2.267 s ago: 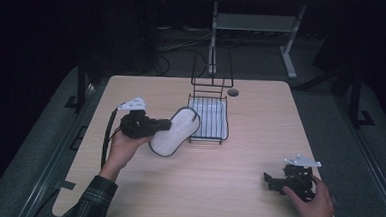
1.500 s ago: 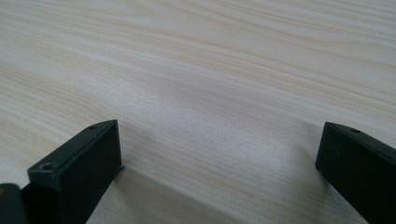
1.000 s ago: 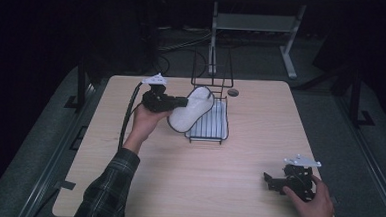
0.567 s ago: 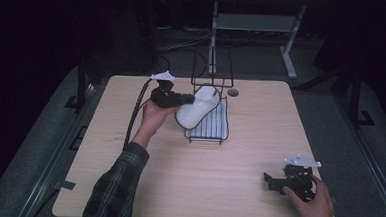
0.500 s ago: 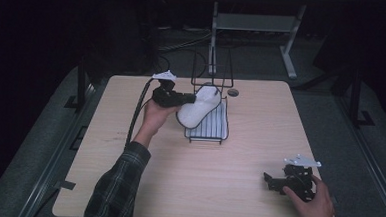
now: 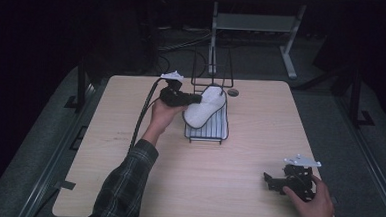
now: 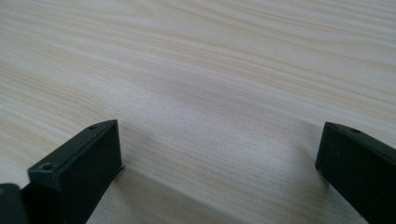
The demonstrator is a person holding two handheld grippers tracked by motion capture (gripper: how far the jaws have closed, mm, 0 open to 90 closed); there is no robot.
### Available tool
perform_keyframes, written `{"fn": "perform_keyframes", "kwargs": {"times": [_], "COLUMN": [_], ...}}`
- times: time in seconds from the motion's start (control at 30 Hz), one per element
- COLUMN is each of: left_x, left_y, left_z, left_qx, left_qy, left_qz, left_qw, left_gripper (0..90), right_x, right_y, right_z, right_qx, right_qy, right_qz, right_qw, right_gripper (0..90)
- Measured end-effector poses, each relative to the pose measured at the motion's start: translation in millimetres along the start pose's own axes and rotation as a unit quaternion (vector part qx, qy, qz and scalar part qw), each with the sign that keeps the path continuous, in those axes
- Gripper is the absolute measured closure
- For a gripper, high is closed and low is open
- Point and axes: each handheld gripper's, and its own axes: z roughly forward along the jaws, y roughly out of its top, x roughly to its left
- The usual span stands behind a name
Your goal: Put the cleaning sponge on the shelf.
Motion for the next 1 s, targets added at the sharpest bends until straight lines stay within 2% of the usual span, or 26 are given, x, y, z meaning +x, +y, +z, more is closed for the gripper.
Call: {"fn": "perform_keyframes", "kwargs": {"times": [0.53, 0.9, 1.0], "left_x": [10.1, 12.8, 12.4], "left_y": [-5.4, -8.0, -8.6], "left_z": [14.1, 22.5, 25.2], "left_qx": [0.012, 0.022, 0.028], "left_qy": [0.008, 0.033, 0.044], "left_qz": [-0.014, -0.014, -0.013], "left_qw": [0.9998, 0.9991, 0.9986], "left_gripper": [81.9, 75.7, 69.0], "right_x": [0.0, 0.0, 0.0], "right_y": [0.0, 0.0, 0.0], "right_z": [0.0, 0.0, 0.0], "right_qx": [0.0, 0.0, 0.0], "right_qy": [0.0, 0.0, 0.0], "right_qz": [0.0, 0.0, 0.0], "right_qw": [1.0, 1.0, 1.0], "right_gripper": [0.0, 0.0, 0.0]}}
